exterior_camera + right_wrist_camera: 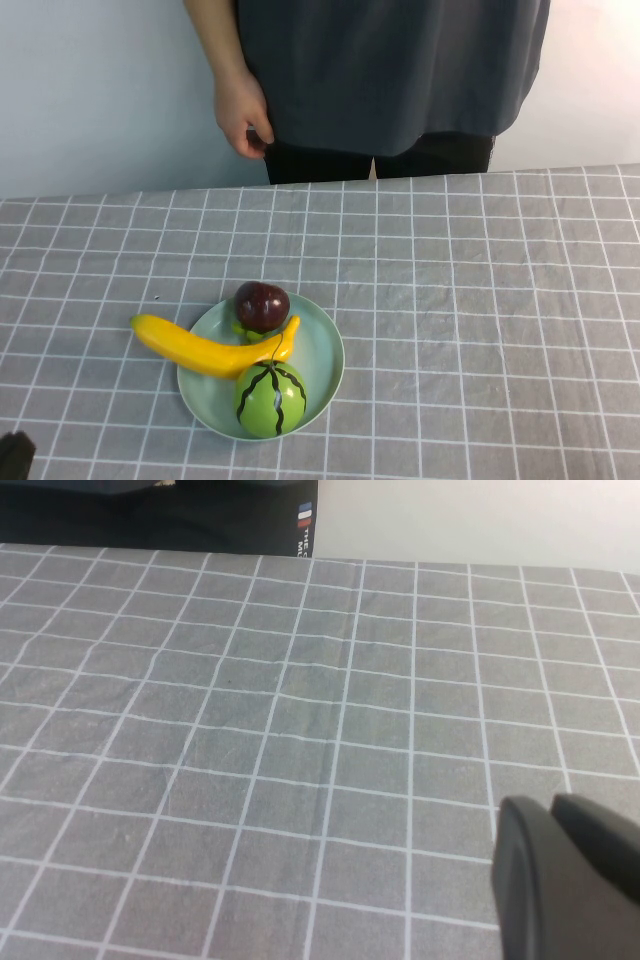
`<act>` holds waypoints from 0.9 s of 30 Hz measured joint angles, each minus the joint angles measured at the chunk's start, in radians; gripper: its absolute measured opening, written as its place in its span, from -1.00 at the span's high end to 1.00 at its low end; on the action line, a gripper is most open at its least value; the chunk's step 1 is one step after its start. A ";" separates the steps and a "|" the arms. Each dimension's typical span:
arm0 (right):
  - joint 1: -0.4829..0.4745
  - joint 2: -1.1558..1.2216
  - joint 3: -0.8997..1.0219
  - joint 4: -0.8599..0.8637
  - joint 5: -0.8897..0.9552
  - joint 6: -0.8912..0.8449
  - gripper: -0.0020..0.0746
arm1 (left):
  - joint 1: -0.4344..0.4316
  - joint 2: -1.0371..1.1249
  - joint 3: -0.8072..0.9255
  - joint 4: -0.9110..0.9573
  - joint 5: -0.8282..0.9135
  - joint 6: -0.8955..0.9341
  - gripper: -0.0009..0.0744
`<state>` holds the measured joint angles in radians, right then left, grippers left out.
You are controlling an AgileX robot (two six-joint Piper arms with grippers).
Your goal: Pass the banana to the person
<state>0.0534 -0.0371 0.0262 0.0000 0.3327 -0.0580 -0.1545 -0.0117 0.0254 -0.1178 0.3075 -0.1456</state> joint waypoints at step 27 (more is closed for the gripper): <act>0.000 0.000 0.000 0.000 0.000 0.000 0.96 | 0.000 0.341 -0.397 -0.315 0.382 0.208 0.99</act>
<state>0.0534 -0.0371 0.0262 0.0000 0.3327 -0.0580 -0.1545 0.3294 -0.3719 -0.4330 0.6892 0.0626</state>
